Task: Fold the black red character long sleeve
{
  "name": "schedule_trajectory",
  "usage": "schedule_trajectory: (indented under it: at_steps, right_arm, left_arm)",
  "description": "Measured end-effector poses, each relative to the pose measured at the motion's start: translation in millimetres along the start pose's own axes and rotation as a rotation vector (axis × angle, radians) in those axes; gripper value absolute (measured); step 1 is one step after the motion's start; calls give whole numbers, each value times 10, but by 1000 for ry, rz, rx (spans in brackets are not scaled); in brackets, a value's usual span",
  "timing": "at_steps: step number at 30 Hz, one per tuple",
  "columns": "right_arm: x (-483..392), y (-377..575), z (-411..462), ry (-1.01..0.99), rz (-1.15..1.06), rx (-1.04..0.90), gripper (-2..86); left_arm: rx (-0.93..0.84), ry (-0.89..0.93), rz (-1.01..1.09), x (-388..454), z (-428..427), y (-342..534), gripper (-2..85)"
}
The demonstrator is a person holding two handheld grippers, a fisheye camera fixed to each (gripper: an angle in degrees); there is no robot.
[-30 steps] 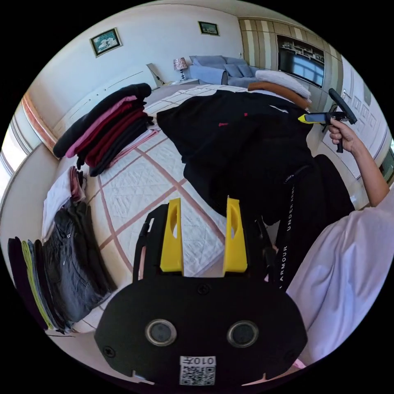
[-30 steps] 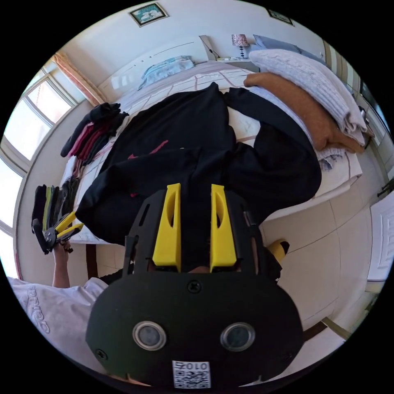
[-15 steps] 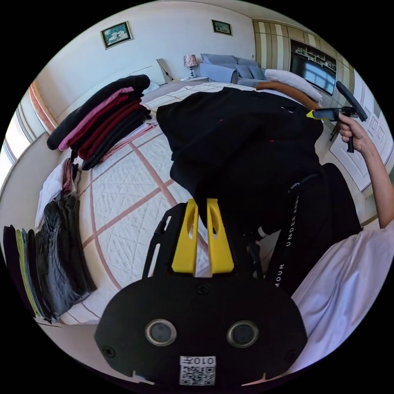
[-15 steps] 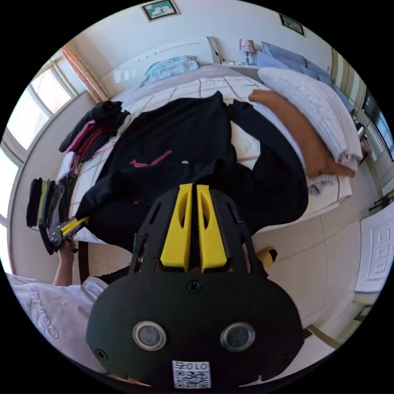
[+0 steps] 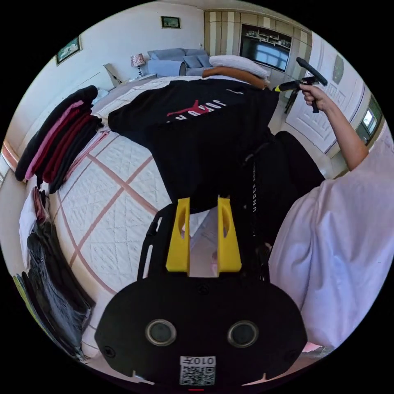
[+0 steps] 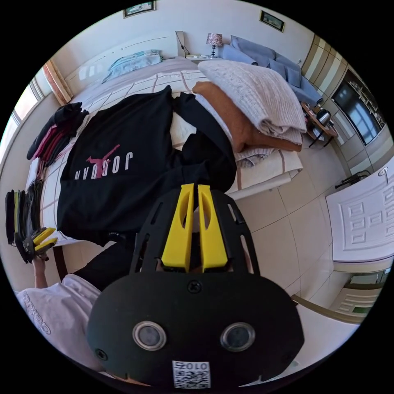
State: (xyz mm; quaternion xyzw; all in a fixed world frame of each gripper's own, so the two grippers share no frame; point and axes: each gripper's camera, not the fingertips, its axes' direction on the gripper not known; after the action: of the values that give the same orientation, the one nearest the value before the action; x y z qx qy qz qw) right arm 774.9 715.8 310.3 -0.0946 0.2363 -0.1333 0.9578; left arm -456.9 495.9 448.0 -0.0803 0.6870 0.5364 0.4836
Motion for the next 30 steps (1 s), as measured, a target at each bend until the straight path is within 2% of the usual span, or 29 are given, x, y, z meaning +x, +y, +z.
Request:
schedule_trajectory:
  at_steps: [2,7,10,14,18,25,28,30]
  right_arm:
    - [-12,18,-50,-26,-4,23,38]
    - [-101,83,-309,-124,-50,103,39]
    - [-150,110,-488,-167,-78,148,38]
    - [-233,59,-630,-223,-134,172,37]
    - [-406,-78,-746,-219,-206,193,36]
    - [-644,-286,-940,-280,-361,251,38]
    - [-596,-408,-977,-304,-369,297,39]
    - [-514,-595,-783,-264,-318,261,39]
  left_arm:
    - [63,-6,10,-199,-188,-130,103]
    - [63,-92,252,-738,-214,-908,131]
    - [51,4,421,-1034,-18,-1423,137]
    - [-108,203,587,-1248,402,-2017,134]
    - [-359,353,596,-1374,921,-2271,106]
    - [-323,498,675,-1745,598,-2219,17]
    - [-322,492,591,-2090,483,-2130,7]
    - [-285,537,523,-2273,488,-2052,5]
